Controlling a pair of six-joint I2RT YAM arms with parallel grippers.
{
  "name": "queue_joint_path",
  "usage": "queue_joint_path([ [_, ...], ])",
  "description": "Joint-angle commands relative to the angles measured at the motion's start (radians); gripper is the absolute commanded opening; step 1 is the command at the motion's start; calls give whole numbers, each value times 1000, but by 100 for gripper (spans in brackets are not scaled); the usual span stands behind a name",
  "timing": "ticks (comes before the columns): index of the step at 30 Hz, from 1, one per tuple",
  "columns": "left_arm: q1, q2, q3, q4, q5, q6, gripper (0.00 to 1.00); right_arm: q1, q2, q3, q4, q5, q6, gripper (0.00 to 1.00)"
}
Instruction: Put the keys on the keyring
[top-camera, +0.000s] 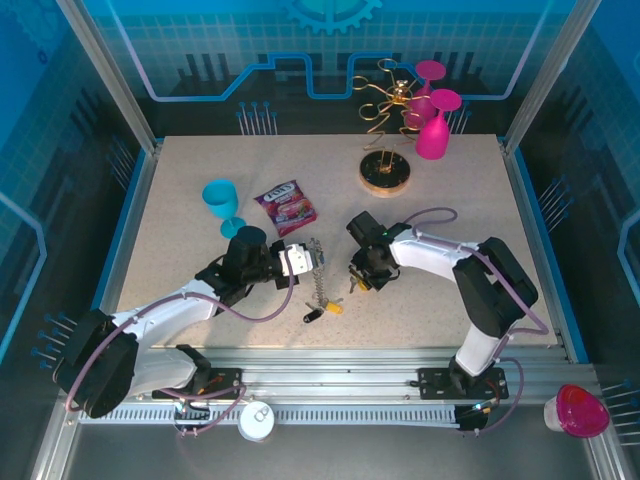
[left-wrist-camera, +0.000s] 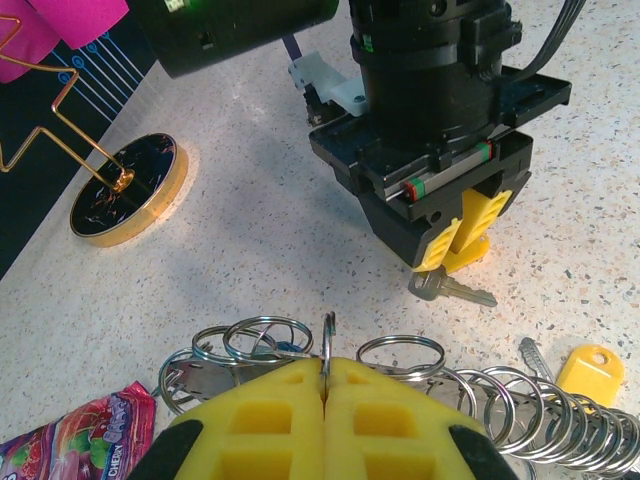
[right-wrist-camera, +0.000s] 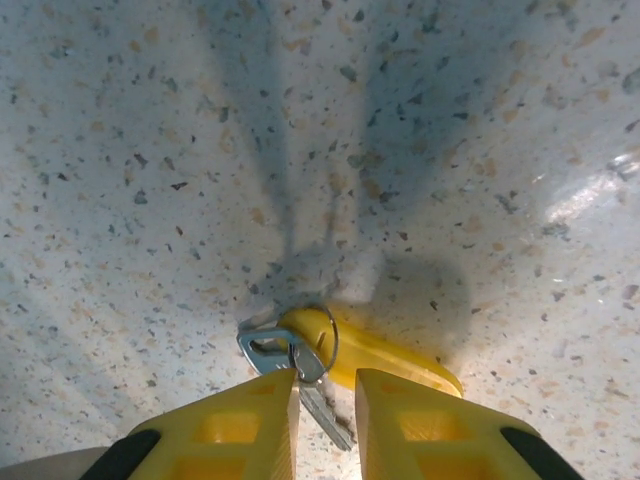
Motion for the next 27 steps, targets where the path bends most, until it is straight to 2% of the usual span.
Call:
queue_joint_path([
  [1, 0, -5, -8, 34, 39, -5, 0, -4, 29, -10, 5, 17, 27, 22],
  [9, -1, -5, -6, 27, 41, -2, 0, -20, 42, -14, 38, 28, 6, 19],
  [13, 0, -3, -5, 26, 41, 0, 0, -26, 40, -11, 38, 37, -9, 12],
  [17, -1, -1, -6, 25, 43, 1, 0, -29, 33, -7, 38, 50, -42, 0],
  [19, -1, -1, -6, 25, 41, 3, 0, -29, 23, -2, 34, 57, -92, 0],
  [22, -1, -2, -6, 22, 40, 6, 0, -23, -23, -7, 46, 56, -269, 0],
  [25, -1, -7, -8, 19, 39, 8, 0, 0, -123, -62, 100, 33, -587, 0],
  [27, -1, -10, -10, 15, 40, 11, 0, 10, -195, -114, 152, -65, -829, 0],
])
